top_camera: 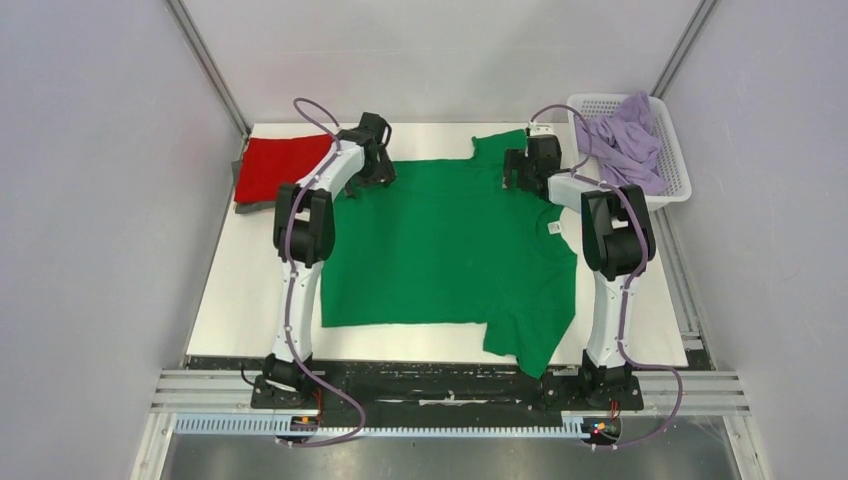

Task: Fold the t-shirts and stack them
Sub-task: Flatten out the tshirt, then grab the side of the flattened tshirt closest away from the robot with both arms

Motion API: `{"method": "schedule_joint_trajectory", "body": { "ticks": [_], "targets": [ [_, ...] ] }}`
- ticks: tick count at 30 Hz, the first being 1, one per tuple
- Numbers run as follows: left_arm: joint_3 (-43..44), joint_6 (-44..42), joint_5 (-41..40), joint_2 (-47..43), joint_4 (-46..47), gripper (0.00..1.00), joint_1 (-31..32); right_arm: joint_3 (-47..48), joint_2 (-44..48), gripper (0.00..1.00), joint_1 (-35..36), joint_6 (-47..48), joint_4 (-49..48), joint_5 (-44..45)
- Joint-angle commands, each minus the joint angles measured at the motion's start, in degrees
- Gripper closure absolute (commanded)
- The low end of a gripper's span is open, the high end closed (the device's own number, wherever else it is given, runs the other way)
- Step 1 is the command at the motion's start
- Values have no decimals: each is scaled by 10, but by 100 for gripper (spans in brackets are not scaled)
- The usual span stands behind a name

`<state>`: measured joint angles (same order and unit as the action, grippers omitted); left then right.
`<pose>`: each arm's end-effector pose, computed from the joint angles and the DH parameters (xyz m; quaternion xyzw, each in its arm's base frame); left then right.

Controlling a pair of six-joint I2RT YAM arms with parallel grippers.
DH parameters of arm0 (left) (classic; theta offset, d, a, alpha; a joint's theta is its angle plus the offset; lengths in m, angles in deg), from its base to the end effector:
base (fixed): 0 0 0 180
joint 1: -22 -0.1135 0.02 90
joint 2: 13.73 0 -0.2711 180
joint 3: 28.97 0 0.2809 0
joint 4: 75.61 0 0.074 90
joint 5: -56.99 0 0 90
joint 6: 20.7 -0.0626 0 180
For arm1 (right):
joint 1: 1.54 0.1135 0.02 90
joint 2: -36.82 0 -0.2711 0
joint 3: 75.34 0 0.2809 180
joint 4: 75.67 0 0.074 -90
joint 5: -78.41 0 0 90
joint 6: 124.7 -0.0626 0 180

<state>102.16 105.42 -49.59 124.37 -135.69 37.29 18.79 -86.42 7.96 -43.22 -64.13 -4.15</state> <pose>0.5380 -0.1286 0.1371 -0.2035 0.9486 0.0419 0.2387 0.5115 0.0774 0.1149 0.0193 0.9070 0.0070 0.4207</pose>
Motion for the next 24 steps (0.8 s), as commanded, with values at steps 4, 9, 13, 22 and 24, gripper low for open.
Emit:
{"method": "schedule_joint_trajectory", "body": {
  "ticks": [4,9,13,22,24],
  "targets": [
    [31,-26,21,-38,-32,0,-2,-29,97,2,7,38,19,6],
    [-103,-33,-22,-194,-14,0,30,-202,289,2,9,41,-57,10],
    [-320,2,-30,-372,60,0,69,-359,441,2,9,-1,-96,5],
    [-743,184,-23,-759,57,0,125,-577,680,2,8,-53,-131,32],
    [-798,226,-32,-839,26,0,125,-599,713,2,8,-48,-132,29]
  ]
}}
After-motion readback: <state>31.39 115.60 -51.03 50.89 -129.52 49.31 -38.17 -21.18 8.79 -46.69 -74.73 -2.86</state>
